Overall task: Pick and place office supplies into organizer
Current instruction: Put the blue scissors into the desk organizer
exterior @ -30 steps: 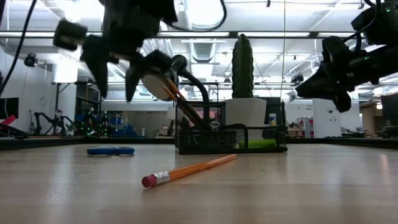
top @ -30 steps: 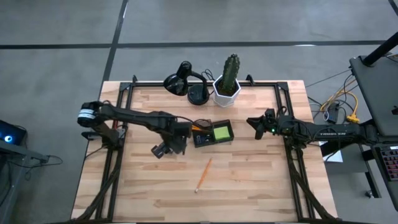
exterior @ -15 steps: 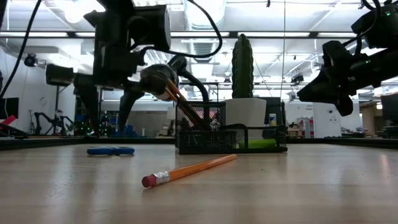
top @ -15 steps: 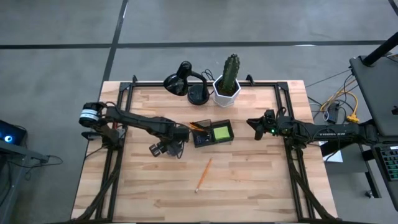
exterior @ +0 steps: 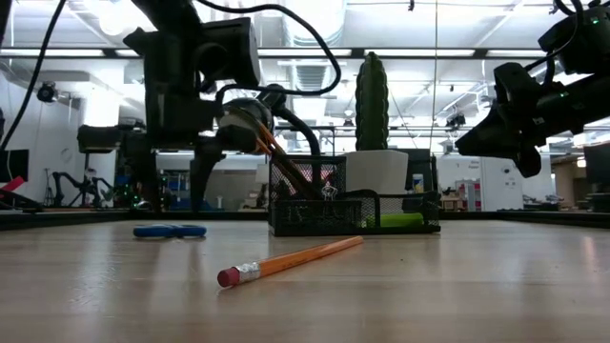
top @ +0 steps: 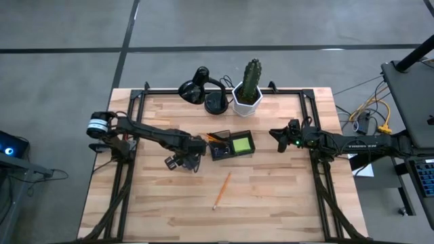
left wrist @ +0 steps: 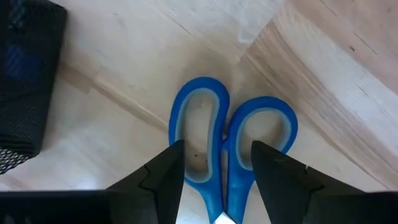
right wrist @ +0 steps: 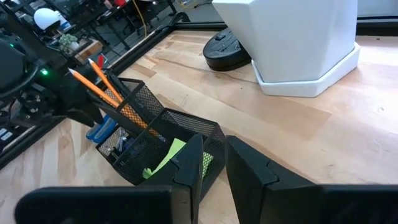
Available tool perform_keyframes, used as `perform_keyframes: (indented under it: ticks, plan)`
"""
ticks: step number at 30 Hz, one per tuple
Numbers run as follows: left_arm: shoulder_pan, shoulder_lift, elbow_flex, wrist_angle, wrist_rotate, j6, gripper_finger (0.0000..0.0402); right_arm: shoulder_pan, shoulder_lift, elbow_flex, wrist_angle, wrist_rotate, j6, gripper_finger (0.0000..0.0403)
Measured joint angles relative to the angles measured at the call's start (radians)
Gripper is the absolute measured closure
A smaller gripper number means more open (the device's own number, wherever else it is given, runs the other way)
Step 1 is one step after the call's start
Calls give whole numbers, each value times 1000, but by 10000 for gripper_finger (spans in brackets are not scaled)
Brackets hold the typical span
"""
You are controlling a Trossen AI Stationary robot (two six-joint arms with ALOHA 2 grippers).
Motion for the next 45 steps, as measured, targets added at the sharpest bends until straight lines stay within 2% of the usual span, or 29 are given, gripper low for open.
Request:
perform_keyframes:
  ticks: [37, 41, 45]
  plan:
    - [0, 42, -53, 74, 30, 52, 235, 0, 33, 0, -1, 19, 2, 344]
    - [0, 42, -55, 77, 34, 44, 258, 0, 38, 0, -1, 19, 2, 344]
    - [0, 43, -54, 82, 45, 41, 304, 0, 40, 0, -1, 19, 2, 344]
